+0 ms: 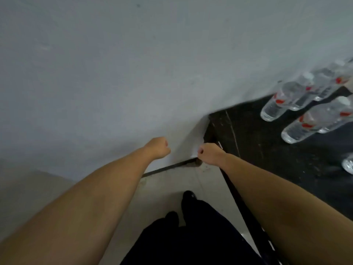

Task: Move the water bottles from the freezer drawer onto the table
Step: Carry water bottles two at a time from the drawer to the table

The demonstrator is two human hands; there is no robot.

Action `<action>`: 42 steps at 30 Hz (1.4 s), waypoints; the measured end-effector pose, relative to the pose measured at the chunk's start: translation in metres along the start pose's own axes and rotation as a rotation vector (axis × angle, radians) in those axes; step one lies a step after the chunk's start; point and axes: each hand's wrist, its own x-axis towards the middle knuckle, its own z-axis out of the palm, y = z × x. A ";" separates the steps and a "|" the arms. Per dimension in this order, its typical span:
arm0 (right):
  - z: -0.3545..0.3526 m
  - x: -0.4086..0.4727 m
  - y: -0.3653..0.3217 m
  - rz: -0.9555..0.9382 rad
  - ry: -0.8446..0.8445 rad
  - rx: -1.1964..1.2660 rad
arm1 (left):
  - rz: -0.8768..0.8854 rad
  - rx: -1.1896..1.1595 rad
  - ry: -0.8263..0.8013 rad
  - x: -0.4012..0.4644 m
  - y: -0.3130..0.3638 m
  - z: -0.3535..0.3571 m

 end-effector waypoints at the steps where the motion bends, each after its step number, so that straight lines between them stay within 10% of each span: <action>1: 0.003 0.004 -0.011 -0.038 -0.018 -0.036 | -0.045 -0.030 0.027 -0.008 -0.015 0.000; 21: 0.109 -0.015 -0.172 -0.934 -0.411 -0.755 | -0.979 -0.733 0.448 -0.221 -0.093 0.141; 42: 0.359 -0.312 -0.143 -1.473 -0.602 -1.147 | -1.526 -1.052 0.731 -0.508 -0.045 0.407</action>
